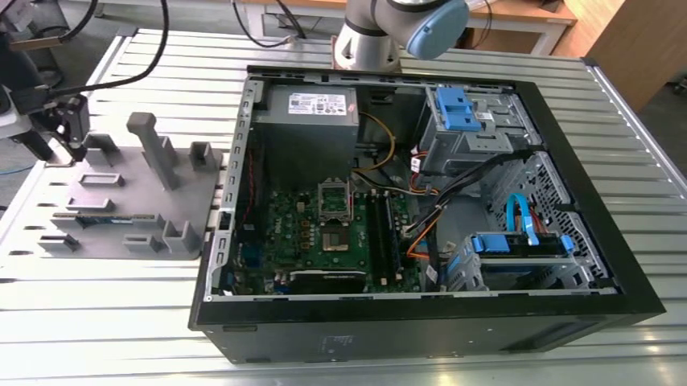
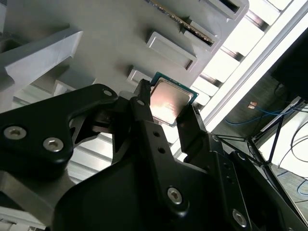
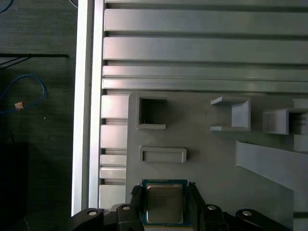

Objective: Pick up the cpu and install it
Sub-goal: 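Pick up the cpu and move it towards the insertion slot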

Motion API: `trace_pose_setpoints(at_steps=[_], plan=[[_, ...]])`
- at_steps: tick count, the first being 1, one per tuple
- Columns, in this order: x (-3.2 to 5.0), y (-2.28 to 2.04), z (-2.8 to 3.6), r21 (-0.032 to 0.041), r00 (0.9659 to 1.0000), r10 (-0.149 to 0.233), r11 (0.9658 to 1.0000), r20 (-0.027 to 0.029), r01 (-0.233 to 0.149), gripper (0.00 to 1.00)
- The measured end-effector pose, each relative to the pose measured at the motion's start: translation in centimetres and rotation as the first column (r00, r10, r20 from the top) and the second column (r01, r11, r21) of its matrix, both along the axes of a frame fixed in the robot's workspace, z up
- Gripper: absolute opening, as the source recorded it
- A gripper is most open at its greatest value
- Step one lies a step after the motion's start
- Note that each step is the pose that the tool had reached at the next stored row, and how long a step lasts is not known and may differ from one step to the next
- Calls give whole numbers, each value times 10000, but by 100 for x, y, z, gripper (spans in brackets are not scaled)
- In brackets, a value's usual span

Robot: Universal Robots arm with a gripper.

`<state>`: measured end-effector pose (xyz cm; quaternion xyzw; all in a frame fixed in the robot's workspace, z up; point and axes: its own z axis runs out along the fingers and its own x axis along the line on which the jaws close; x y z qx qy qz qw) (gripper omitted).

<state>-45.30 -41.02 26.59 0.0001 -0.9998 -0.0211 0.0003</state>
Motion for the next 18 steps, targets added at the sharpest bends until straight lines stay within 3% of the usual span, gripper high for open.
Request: trace_pose_setpoints(at_steps=[9,18], plan=[[0,0,173,-1,10000,0,10000,-1,0,47],[0,0,202,0,10000,0,10000,1,0,47]])
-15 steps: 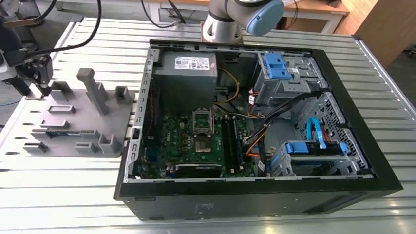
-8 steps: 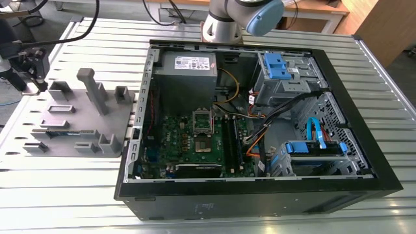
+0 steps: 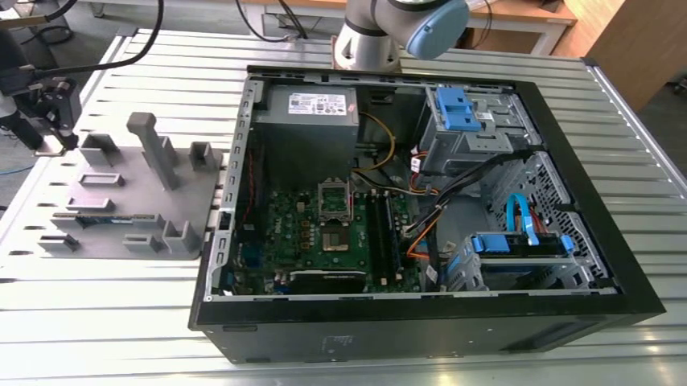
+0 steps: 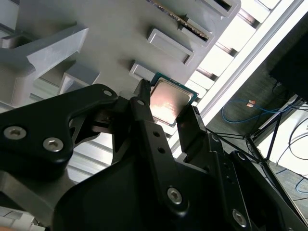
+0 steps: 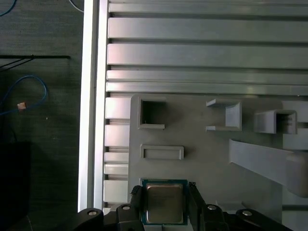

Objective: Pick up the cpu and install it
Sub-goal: 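Pick up the cpu and move it towards the insertion slot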

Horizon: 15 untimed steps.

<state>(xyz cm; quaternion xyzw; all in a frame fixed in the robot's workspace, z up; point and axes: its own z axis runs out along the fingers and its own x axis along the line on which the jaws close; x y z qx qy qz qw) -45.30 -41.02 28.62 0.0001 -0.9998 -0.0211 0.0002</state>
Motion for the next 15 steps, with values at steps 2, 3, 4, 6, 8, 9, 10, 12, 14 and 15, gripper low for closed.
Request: trace_pose_setpoints(at_steps=[2,3,4,6,8,9,10,12,14,15], plan=[[0,0,2,0,10000,0,10000,0,0,47],[0,0,3,0,10000,0,10000,0,0,47],[0,0,3,0,10000,0,10000,-1,0,47],[0,0,3,0,10000,0,10000,-1,0,47],[0,0,7,-1,10000,0,10000,-2,0,47],[-1,0,13,-3,10000,0,10000,-6,0,47],[0,0,20,-3,10000,0,10000,-5,0,47],[0,0,36,-1,10000,0,10000,-1,0,47],[0,0,60,-1,10000,0,10000,-1,0,47],[0,0,72,-1,10000,0,10000,-1,0,47]])
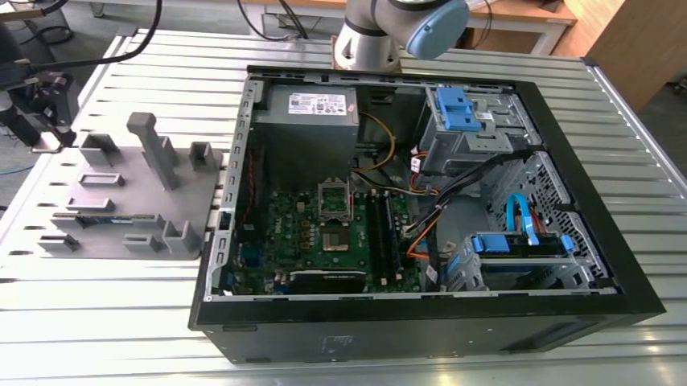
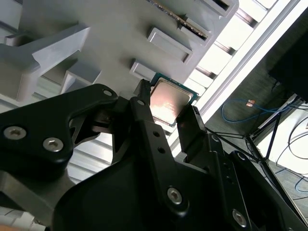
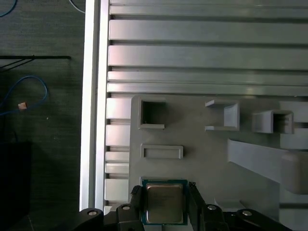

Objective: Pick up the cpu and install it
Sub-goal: 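Pick up the cpu and move it towards the insertion slot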

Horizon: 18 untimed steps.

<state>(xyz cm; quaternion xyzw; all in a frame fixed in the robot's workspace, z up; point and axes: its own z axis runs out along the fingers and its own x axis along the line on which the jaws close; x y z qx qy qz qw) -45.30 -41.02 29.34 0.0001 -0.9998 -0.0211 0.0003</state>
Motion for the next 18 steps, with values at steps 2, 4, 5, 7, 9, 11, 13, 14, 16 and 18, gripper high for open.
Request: trace_pose_setpoints(at_steps=[2,4,5,7,9,11,13,14,16,18], plan=[[0,0,30,1,10000,0,10000,0,0,47],[0,0,65,0,10000,0,10000,1,0,47],[0,0,86,0,10000,0,10000,0,0,47],[0,0,123,0,10000,0,10000,1,0,47],[0,0,165,0,10000,0,10000,1,0,47],[0,0,207,0,10000,0,10000,1,0,47],[0,0,245,0,10000,0,10000,1,0,47],[0,0,261,0,10000,0,10000,0,0,47],[0,0,289,0,10000,0,10000,0,0,47],[0,0,314,1,10000,1,10000,1,-1,47]])
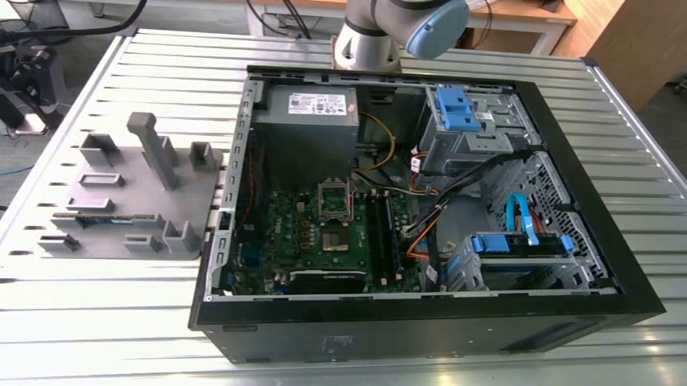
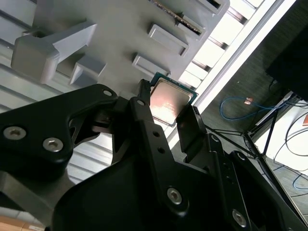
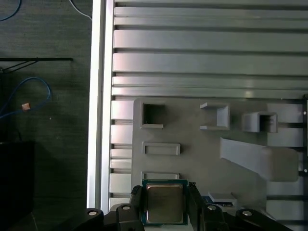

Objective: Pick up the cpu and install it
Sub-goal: 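Pick up the cpu and move it towards the insertion slot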

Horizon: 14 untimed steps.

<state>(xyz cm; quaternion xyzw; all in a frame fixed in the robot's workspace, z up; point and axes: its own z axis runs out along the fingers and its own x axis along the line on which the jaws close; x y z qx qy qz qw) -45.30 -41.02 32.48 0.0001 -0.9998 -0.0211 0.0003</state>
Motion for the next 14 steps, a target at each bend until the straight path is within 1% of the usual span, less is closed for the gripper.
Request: trace_pose_setpoints(at_steps=[3,8,14], plan=[[0,0,30,0,10000,0,10000,0,0,47],[1,0,35,-1,10000,0,10000,-1,0,47],[26,0,34,0,10000,0,10000,-1,0,47]])
